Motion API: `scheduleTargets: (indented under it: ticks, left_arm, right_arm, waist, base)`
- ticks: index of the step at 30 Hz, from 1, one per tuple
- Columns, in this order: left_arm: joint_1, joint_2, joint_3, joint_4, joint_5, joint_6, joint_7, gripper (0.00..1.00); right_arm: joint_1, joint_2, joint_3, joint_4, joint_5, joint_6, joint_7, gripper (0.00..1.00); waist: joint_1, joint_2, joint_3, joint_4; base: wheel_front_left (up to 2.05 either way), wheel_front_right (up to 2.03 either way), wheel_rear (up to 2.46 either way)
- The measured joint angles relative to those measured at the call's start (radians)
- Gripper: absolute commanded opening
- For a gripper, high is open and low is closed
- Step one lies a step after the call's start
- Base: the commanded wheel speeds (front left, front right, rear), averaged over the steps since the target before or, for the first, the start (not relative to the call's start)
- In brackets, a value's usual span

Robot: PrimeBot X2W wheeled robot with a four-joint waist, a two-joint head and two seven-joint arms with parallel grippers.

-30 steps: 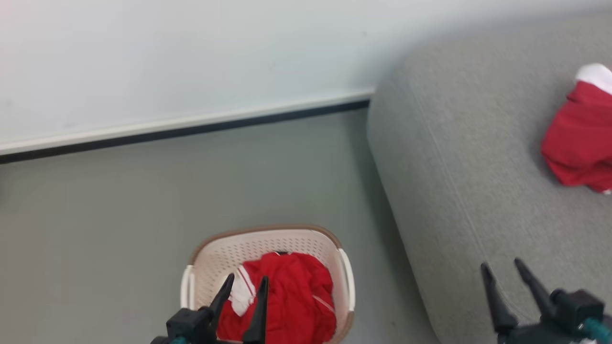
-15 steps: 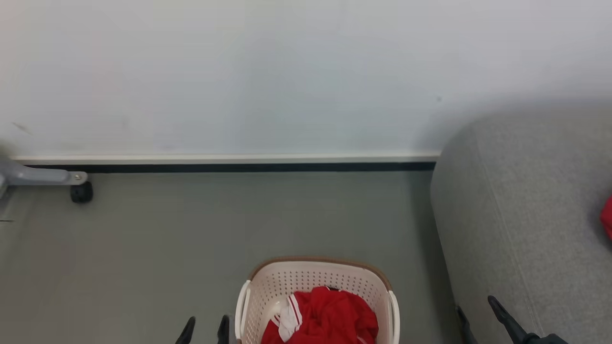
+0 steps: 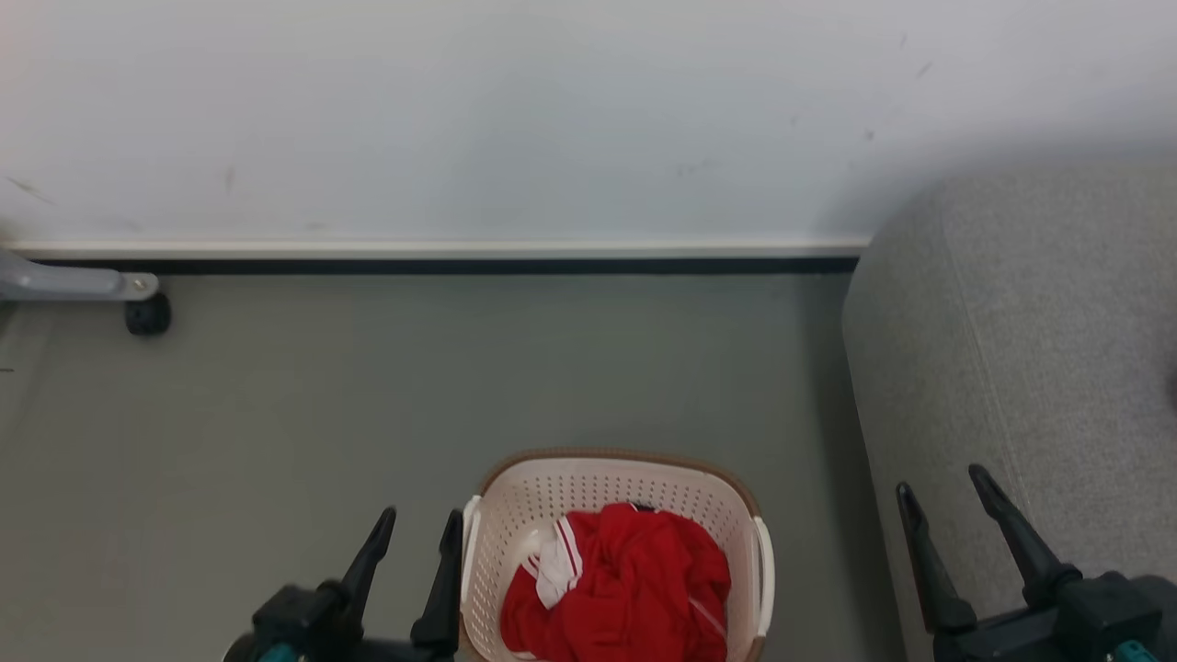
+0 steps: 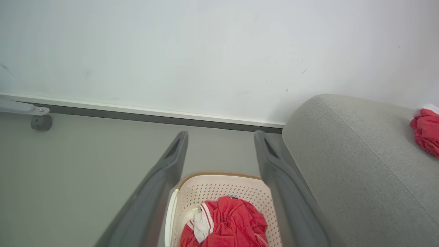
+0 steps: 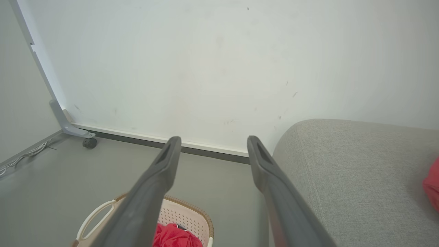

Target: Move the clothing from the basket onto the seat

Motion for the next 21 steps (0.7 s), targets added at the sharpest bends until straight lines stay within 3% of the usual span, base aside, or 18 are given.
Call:
scheduleTargets:
  ticks: [14, 21]
  left_arm:
    - [-0.296, -0.048, -0.101, 0.092, 0.096, -0.016, 0.14, 1.0]
    - [-0.437, -0.073, -0.113, 0.21, 0.114, 0.011, 0.227, 1.0]
  right_arm:
    - [-0.169, -0.024, -0.047, -0.107, -0.026, 0.0, 0.0, 1.0]
    - [-0.217, -0.023, -0.056, -0.139, -0.026, 0.009, 0.0, 1.0]
  waist:
    - [0.0002, 0.0001, 0.205, -0.095]
    - [0.0003, 0.0001, 0.31, -0.139]
  base:
    - [0.0, 0.0, 0.0]
    - [0.0, 0.0, 0.0]
